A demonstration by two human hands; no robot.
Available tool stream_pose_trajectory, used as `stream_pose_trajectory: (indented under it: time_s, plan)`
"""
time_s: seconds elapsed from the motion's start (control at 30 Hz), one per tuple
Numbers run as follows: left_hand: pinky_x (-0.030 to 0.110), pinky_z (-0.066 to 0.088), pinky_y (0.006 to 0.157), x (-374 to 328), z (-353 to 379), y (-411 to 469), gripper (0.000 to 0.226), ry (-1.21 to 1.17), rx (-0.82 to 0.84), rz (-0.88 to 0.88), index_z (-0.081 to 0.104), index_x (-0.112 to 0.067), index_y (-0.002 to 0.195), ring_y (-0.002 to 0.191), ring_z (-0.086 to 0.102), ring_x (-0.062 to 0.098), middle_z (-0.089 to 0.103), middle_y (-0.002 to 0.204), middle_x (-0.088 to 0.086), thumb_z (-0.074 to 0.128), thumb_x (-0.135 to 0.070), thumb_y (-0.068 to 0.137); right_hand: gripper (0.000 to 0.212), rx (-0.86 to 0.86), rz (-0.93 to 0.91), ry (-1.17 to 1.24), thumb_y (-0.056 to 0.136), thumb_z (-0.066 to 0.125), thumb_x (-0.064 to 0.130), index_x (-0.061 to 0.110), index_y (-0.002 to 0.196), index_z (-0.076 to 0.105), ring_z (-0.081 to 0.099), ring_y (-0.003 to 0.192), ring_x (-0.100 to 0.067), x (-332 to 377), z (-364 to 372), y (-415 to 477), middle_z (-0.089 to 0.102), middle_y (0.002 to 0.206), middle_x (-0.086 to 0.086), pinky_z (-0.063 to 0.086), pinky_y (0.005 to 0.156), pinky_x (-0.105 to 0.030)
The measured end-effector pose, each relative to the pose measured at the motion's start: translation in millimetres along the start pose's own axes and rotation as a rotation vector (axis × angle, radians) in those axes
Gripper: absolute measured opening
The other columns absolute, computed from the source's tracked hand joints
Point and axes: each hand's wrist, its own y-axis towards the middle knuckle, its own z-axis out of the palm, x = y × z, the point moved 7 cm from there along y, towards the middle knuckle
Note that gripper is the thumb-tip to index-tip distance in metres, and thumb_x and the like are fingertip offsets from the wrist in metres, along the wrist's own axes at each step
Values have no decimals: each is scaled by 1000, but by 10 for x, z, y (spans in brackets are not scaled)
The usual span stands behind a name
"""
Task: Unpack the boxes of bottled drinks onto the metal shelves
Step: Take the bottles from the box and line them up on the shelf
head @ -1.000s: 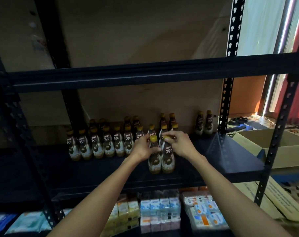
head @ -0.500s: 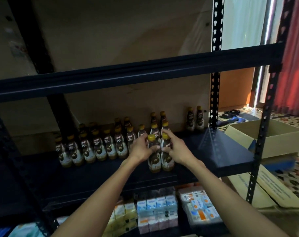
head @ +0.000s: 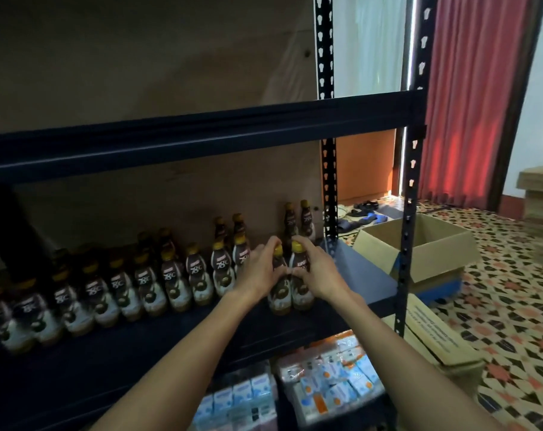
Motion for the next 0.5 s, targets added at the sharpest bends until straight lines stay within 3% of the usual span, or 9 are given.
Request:
stream_pose_trajectory:
  time_s: [0.23,0.4,0.5]
  plan:
    - [36,45,88,-36,-55,358,57,318,-157,93,55,-21,127,112,47,21,52,122,0,79,-40,79,72,-22,46,26,91,75,27,44,148,34,54,123,-29,-160,62,309,52,137,-8,46,104,-45]
    - [36,33,97,-1,-31,587,62,483,-152,68,56,-25,129,122,45,19,54,130,-4,77,-51,77,80,-71,66,32,87,78,29,35,153,32,52,128,-30,-278,140,510,54,139,-8,43,107,-50]
    - [39,31,102,65,-33,686,65,535,-148,52,56,-25,128,128,46,19,54,138,-3,76,-56,75,74,-79,53,56,85,80,29,31,147,40,54,125,-28,-307,178,607,58,133,-6,44,105,-48]
